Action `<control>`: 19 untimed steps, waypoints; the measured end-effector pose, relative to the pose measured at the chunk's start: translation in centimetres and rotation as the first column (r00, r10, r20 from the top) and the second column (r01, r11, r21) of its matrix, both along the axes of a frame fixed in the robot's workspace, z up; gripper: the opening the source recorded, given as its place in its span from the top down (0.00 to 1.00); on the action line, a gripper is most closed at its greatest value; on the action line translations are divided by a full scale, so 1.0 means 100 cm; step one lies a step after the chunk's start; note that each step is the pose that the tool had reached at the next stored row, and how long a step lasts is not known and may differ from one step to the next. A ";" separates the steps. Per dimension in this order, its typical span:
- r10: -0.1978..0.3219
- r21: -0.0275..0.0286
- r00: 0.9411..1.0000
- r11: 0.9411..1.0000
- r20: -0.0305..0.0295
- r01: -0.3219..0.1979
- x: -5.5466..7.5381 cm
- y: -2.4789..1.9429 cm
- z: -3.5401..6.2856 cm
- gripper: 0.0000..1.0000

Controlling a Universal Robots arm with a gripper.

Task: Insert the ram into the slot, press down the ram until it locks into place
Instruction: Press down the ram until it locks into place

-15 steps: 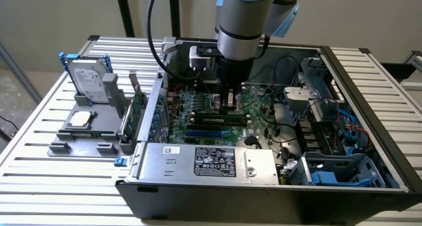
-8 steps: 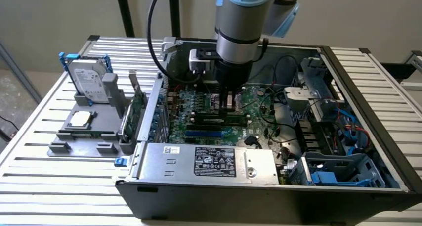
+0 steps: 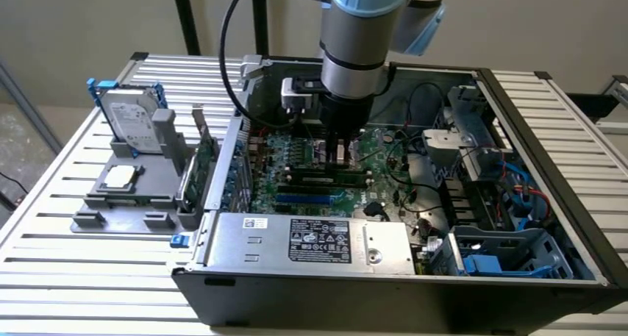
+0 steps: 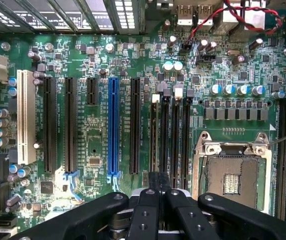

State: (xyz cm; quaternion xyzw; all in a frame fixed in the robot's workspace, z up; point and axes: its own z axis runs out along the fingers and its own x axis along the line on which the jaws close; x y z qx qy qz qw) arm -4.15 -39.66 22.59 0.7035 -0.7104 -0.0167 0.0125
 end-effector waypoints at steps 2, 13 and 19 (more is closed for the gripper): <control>0.000 0.002 1.000 1.000 0.001 0.000 0.000 -0.0004 0.0078 0.89; 0.000 0.001 1.000 1.000 -0.001 0.000 0.009 -0.0046 0.0396 0.89; 0.000 0.000 1.000 1.000 -0.001 0.000 0.009 -0.0047 0.0397 0.89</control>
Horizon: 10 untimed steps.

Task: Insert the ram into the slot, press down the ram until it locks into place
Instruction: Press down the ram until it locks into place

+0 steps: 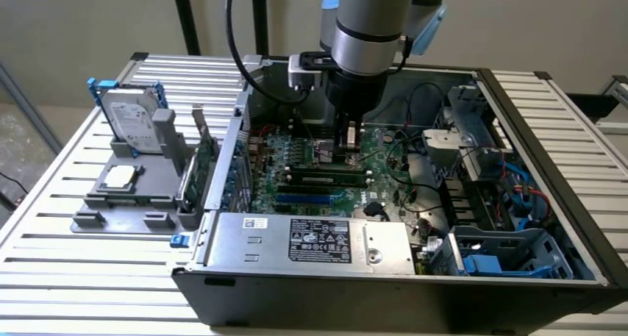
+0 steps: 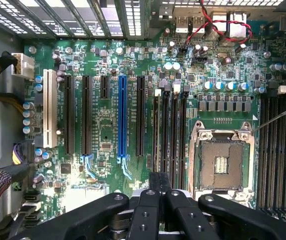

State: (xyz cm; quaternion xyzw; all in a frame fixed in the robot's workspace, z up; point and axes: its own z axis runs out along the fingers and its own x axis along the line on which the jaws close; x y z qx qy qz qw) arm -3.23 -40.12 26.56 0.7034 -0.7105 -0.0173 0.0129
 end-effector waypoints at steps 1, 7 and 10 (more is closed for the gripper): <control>0.000 0.000 1.000 1.000 0.000 0.000 0.000 0.0000 0.0000 0.89; 0.000 0.000 1.000 1.000 0.000 0.000 0.000 0.0000 0.0000 0.89; -0.001 0.000 1.000 1.000 0.000 0.001 0.000 -0.0007 0.0002 0.89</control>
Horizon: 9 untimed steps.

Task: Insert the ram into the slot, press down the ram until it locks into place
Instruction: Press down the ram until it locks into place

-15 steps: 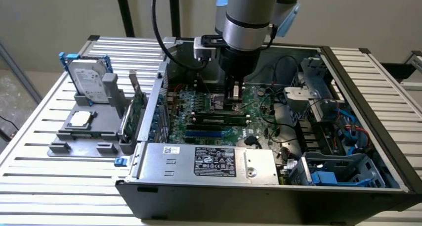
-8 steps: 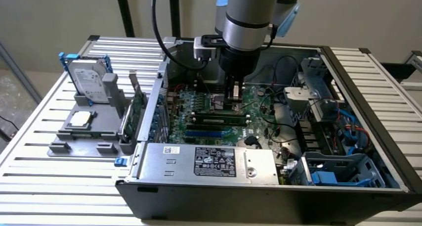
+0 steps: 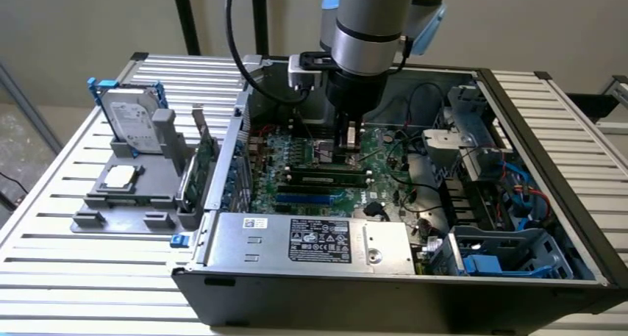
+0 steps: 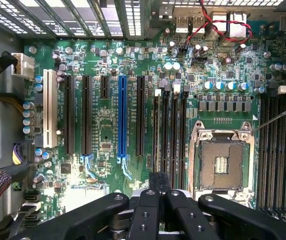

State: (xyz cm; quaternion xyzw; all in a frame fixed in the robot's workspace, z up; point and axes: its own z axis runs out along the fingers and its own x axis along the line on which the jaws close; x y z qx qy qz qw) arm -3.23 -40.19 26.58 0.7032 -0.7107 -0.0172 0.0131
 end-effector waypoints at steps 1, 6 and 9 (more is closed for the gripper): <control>-0.005 0.000 1.000 1.000 0.000 0.005 0.000 -0.0001 -0.0001 0.89; -0.071 0.000 0.997 0.997 0.000 0.071 0.000 -0.0002 -0.0010 0.89; -0.119 -0.001 0.993 0.993 0.000 0.119 0.000 -0.0002 -0.0017 0.89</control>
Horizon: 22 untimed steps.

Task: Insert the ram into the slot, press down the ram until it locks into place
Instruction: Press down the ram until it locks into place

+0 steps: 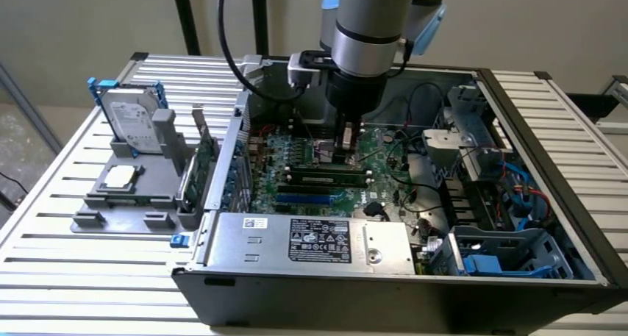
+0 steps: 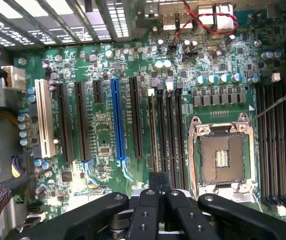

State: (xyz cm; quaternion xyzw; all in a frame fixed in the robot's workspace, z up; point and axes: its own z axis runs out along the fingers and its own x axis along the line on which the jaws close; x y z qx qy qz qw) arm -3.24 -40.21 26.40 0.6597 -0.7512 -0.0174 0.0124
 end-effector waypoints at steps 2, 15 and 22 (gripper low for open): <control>-0.032 -0.001 1.000 1.000 0.000 0.032 0.000 0.0000 -0.0004 0.89; -0.238 -0.005 0.971 0.971 0.001 0.238 0.000 0.0000 -0.0026 0.89; -0.348 -0.007 0.938 0.938 0.001 0.348 0.000 0.0000 -0.0037 0.89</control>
